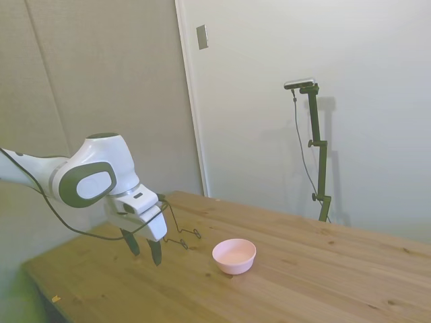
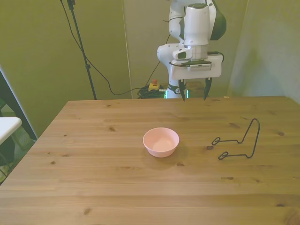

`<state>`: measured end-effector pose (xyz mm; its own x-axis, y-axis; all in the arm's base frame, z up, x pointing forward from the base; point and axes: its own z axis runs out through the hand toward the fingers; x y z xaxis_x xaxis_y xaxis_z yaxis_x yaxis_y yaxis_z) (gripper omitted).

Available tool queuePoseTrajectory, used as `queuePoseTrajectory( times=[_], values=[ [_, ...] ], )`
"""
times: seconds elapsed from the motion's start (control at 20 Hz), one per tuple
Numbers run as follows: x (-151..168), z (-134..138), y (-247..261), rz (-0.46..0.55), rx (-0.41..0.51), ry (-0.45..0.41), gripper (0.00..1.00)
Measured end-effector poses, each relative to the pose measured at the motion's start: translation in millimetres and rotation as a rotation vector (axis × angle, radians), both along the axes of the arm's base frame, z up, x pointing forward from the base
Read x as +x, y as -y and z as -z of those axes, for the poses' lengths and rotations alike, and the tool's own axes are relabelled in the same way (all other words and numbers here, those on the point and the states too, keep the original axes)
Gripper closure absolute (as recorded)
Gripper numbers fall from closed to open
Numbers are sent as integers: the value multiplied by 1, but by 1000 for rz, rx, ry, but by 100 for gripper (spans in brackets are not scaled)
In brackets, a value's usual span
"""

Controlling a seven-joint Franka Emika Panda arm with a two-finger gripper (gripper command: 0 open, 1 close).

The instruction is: Load the bowl

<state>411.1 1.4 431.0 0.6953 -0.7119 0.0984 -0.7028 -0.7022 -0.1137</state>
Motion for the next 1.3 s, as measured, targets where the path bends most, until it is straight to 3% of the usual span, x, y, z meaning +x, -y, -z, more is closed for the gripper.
queuePoseTrajectory(
  times=[0.1, 0.2, 0.35, 0.5, 0.8, 1.15, 1.2, 1.3],
  values=[
    [0, 0, 0, 11, -1, -7, 0],
    [13, -18, 3, 22, -15, 20, 0],
    [48, -56, 29, 53, -44, 47, 0],
    [86, -68, 57, 78, -75, 58, 0],
    [147, -27, 73, 103, -72, 48, 0],
    [177, 31, 80, 150, -83, 15, 0],
    [180, 39, 80, 155, -84, 8, 100],
    [186, 53, 81, 166, -90, 0, 100]
  ],
)
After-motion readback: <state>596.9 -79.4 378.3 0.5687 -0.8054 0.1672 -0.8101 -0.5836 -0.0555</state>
